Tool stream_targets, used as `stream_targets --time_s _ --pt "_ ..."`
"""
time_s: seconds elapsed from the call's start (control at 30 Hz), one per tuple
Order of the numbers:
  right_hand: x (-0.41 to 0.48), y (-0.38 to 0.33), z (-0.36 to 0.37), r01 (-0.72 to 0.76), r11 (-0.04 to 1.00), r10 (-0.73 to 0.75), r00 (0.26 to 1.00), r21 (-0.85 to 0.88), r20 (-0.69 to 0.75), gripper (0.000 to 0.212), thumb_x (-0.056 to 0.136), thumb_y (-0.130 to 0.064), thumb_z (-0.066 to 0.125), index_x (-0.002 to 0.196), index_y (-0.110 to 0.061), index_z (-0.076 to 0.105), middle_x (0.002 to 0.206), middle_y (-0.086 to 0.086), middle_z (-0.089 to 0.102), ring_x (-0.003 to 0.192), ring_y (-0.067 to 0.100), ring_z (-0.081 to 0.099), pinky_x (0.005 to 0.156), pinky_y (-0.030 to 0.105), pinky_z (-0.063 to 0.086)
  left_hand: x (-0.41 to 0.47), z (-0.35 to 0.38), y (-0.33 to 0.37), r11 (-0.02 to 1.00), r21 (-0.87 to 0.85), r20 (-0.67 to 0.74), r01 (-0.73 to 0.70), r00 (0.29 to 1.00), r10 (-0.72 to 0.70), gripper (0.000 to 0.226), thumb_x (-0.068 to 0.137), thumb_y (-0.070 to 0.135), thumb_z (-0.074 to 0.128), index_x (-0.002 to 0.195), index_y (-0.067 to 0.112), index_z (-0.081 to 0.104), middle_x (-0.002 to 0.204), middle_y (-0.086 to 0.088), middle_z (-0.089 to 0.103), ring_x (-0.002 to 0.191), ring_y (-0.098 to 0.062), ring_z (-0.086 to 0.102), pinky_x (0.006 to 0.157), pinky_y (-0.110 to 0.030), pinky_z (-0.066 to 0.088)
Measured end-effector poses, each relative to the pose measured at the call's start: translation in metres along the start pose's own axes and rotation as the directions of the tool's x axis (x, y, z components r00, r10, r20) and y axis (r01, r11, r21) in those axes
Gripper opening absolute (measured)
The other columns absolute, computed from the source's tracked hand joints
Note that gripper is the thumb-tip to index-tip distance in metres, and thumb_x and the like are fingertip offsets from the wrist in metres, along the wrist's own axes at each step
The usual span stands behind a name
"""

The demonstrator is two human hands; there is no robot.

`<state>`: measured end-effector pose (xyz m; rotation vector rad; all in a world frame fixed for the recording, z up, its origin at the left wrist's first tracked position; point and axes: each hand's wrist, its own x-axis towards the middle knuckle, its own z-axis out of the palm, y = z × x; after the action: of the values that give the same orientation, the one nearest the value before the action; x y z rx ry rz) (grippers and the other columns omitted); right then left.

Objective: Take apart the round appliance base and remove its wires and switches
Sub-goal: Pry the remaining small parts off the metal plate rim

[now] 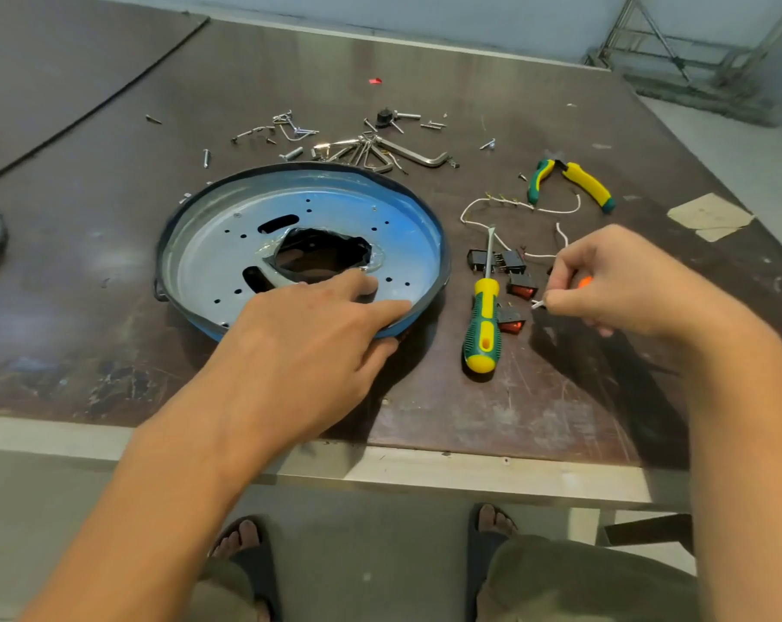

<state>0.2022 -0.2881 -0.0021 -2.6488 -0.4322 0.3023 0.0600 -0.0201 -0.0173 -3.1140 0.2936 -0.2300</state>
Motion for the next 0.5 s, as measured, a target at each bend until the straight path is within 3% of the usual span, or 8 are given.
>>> stream_targets --time_s 0.1,0.27,0.33,0.43,0.5 --pt "-0.006 0.014 0.006 -0.004 0.998 0.002 0.999 0.059 0.033 0.012 0.079 -0.010 0.073 0.070 -0.018 0.069 0.049 0.008 0.062 0.036 0.015 0.049 0.042 0.018 0.042 0.001 -0.001 -0.004 1.000 -0.014 0.073 -0.014 0.997 0.015 0.048 0.096 0.056 0.022 0.142 0.048 0.031 0.148 0.014 0.037 0.112 -0.019 0.059 0.071 -0.033 0.053" --pt "-0.010 0.029 0.004 -0.085 0.996 0.086 0.994 -0.022 0.072 0.009 0.086 -0.019 0.079 0.081 -0.023 0.072 0.060 0.004 0.070 0.039 0.012 0.055 0.052 0.029 0.051 0.001 -0.007 -0.002 0.999 -0.052 0.147 -0.009 0.989 0.017 0.043 0.099 0.047 0.037 0.141 0.049 0.030 0.148 0.021 0.031 0.116 -0.016 0.056 0.074 -0.031 0.053" --pt "-0.011 0.027 0.004 -0.074 0.997 0.074 0.997 -0.001 -0.003 0.007 0.088 -0.024 0.077 0.082 -0.026 0.073 0.063 -0.001 0.069 0.042 0.008 0.056 0.049 0.025 0.048 0.000 -0.010 -0.001 0.996 -0.086 0.175 -0.006 0.984 0.021 0.040 0.098 0.041 0.043 0.137 0.047 0.038 0.146 0.022 0.033 0.113 -0.016 0.057 0.075 -0.034 0.055" --pt "-0.010 0.014 0.008 0.025 0.998 -0.016 0.984 0.050 -0.175 0.013 0.090 -0.021 0.069 0.079 -0.028 0.073 0.068 -0.011 0.068 0.058 0.006 0.060 0.058 0.025 0.046 -0.003 -0.013 -0.005 0.989 -0.149 0.213 0.002 0.977 0.030 0.037 0.098 0.037 0.046 0.134 0.046 0.041 0.149 0.024 0.029 0.117 -0.017 0.056 0.084 -0.042 0.055" --pt "-0.008 -0.005 0.011 0.123 0.982 -0.083 0.961 0.141 -0.262 0.016 0.090 -0.016 0.066 0.082 -0.027 0.074 0.062 -0.017 0.065 0.056 0.001 0.056 0.059 0.023 0.045 -0.005 -0.015 -0.011 0.979 -0.205 0.233 -0.006 0.971 0.055 0.035 0.098 0.033 0.047 0.130 0.046 0.043 0.148 0.027 0.027 0.123 -0.017 0.052 0.088 -0.045 0.053"
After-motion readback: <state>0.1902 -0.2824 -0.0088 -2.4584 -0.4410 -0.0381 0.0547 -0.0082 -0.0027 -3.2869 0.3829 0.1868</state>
